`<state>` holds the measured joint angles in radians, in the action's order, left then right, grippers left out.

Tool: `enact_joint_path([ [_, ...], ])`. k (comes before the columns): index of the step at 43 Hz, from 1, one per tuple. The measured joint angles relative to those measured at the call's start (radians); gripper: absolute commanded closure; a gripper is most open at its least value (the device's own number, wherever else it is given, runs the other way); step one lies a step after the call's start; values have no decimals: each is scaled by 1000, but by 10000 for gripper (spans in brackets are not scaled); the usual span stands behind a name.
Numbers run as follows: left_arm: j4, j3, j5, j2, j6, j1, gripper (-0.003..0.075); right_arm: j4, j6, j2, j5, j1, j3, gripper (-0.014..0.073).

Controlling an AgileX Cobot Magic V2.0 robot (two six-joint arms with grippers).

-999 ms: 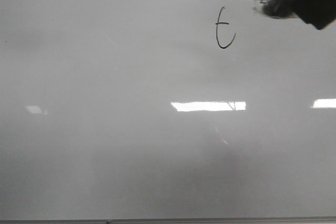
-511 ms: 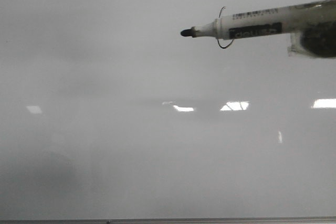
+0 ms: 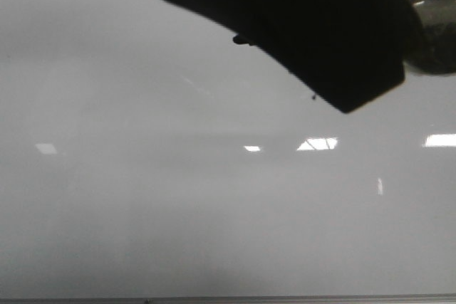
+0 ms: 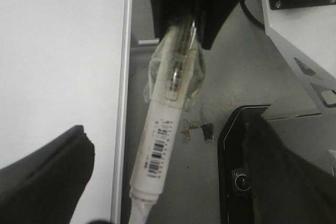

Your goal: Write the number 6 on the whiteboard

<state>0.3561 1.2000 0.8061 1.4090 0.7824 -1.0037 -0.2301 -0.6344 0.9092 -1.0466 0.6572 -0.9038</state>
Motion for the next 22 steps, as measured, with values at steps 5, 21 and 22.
enact_joint_path([
  [5,0,0,-1,16,0,0,306,0,0,0,0,0,0,652],
  [21,0,2,-8,17,0,0,612,0,0,0,1,0,0,634],
  [22,0,2,-8,17,0,0,620,0,-2,0,1,0,0,622],
])
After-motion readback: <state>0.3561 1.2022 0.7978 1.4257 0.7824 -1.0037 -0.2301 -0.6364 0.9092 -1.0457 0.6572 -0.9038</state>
